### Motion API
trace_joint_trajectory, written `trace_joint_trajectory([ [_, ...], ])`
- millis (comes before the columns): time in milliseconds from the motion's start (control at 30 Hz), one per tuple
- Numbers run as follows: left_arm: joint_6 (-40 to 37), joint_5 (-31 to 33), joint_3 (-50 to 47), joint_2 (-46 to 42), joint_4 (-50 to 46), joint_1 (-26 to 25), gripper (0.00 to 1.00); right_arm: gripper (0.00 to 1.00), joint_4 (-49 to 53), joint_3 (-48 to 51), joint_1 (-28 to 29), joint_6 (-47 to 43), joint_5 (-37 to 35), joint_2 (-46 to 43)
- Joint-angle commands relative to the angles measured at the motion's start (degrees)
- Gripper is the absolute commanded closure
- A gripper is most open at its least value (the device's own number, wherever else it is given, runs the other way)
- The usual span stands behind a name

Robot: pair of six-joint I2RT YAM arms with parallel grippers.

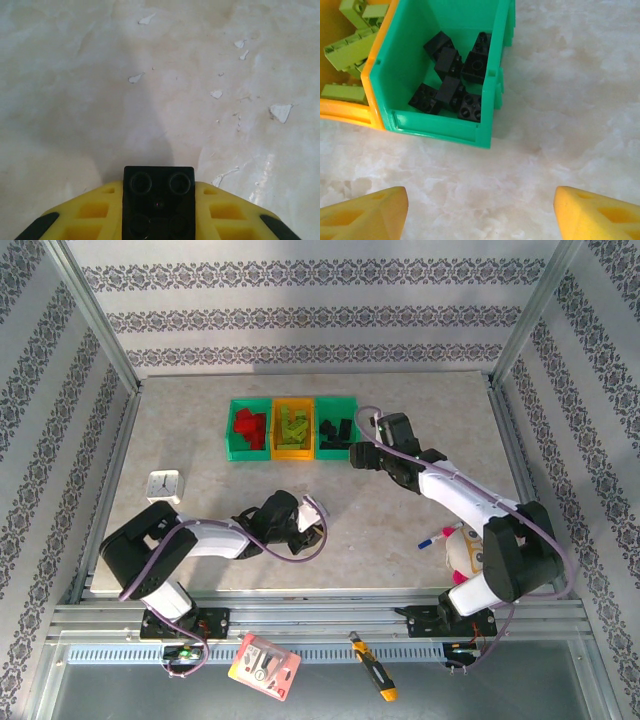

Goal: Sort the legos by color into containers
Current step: Pick up the lego from the middle-left of the table, then place the lego in the container.

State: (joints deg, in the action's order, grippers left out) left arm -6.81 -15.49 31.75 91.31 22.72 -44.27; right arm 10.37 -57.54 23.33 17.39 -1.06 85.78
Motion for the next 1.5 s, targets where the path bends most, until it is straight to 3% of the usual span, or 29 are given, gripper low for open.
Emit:
trace_joint_trajectory([
  [0, 1.79, 3.54, -0.33, -5.22, -0.99, -0.64, 0.93, 0.23, -0.10, 1.35, -0.88, 0.96, 0.86, -3.68],
  [200, 3.06, 9.99, 3.81, -11.34, -7.60, -0.39, 0.95, 0.22, -0.68, 3.30, -1.10, -0.30, 2.97, -8.48],
  [367, 7.89, 14.85, 11.20, -10.22, -10.13, 0.44, 0.97, 0.21, -2.21, 5.10, -1.17, -2.06, 3.85, -12.81],
  [533, 14.54, 19.74, 22.41, -3.50, -13.49, 2.66, 0.98, 0.20, -4.73, 7.15, -1.22, -4.21, 5.31, -17.03],
  [633, 15.25, 20.74, 27.22, 1.83, -10.63, 4.02, 0.99, 0.18, -5.87, 8.20, -1.37, -4.95, 6.04, -18.66],
  [800, 14.55, 22.03, 39.77, 11.74, -14.80, 6.25, 0.99, 0.08, -6.93, 9.69, -1.47, -4.91, 7.21, -20.60],
  [933, 14.37, 20.92, 48.94, 18.71, -18.14, 8.46, 1.00, 0.02, -7.62, 10.81, -1.66, -4.65, 8.02, -21.15],
  [1467, 16.46, 16.44, 79.44, 40.41, -34.48, 13.03, 0.99, 0.02, -7.17, 13.39, -1.91, -1.19, 7.14, -24.65],
])
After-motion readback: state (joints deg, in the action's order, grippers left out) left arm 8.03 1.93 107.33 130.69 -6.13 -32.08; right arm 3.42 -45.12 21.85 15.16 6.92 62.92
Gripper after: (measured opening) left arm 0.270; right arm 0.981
